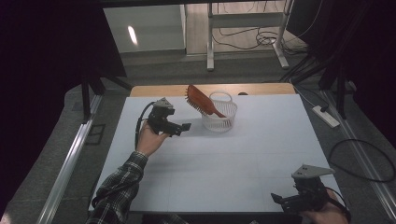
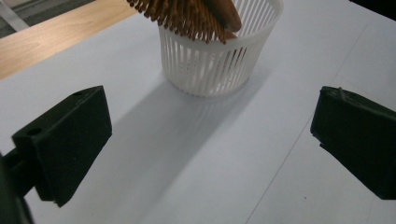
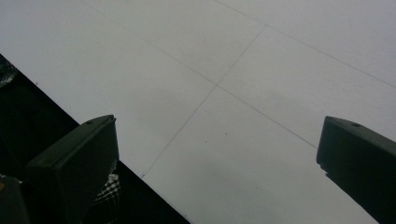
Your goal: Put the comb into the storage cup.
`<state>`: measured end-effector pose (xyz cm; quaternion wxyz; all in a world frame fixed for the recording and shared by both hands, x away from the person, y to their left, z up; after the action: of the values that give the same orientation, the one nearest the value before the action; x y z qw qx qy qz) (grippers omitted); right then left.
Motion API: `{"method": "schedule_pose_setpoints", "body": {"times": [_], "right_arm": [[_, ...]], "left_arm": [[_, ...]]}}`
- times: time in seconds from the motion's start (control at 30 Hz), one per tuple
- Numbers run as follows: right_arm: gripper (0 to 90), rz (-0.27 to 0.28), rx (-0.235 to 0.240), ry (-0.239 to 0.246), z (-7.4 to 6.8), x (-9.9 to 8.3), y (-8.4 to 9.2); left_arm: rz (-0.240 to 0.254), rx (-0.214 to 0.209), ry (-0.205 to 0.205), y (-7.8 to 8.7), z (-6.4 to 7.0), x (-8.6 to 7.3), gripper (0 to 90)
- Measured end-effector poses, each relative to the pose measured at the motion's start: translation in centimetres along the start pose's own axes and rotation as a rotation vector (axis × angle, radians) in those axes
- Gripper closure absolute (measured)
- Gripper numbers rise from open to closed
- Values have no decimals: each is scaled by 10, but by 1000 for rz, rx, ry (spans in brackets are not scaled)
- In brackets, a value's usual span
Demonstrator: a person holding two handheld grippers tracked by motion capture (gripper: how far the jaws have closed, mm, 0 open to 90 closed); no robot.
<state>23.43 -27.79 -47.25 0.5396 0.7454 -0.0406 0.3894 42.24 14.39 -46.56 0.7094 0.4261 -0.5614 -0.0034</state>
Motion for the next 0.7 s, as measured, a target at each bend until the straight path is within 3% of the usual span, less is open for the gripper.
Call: {"method": "schedule_pose_setpoints", "body": {"times": [0.7], "right_arm": [[0, 39, -28, -21, 1, 0, 3]], "left_arm": [[-51, 14, 14, 21, 13, -27, 0]]}}
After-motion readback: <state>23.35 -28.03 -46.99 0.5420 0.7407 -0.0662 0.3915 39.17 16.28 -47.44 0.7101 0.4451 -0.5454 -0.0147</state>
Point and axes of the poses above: each handheld gripper's, and its own axes: y roughly backward along the jaws, x roughly out of its top, z roughly to its right, the point moved 3 cm from there along -y, roughly forward along the jaws, and after that the axes turned 9 degrees about -y, right-handed, at the moved point
